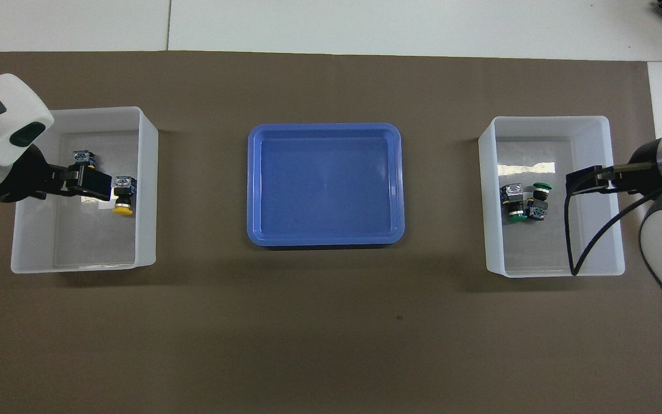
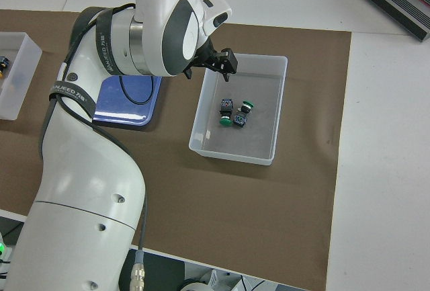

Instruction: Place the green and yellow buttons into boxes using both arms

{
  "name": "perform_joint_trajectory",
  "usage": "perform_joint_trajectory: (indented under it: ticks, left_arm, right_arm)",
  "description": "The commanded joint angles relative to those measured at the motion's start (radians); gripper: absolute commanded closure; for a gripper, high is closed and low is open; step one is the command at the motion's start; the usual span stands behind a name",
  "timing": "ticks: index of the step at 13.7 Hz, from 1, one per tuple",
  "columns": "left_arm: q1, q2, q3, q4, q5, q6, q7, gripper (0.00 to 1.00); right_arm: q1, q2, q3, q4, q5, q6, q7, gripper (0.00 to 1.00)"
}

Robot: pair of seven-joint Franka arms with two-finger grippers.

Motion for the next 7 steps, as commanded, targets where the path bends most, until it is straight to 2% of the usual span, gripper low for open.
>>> perform_joint_trajectory:
  ticks: [1, 3, 7]
  left_arm:
    - [0.011, -0.030, 0.001, -0.036, -0.023, 0.028, -0.025, 0.00]
    - [0.015, -0.029, 0.005, -0.033, -0.023, 0.028, -0.097, 0.00]
    - [0.089, -0.033, 0.006, -0.036, -0.022, 0.014, -0.036, 0.00]
  right_arm:
    - [-0.005, -0.006, 0.005, 0.005, 0.022, -0.017, 0.004, 0.00]
    - [-0.005, -0.006, 0.005, 0.005, 0.022, -0.017, 0.004, 0.00]
    - [-0.005, -0.006, 0.005, 0.005, 0.022, -0.017, 0.004, 0.00]
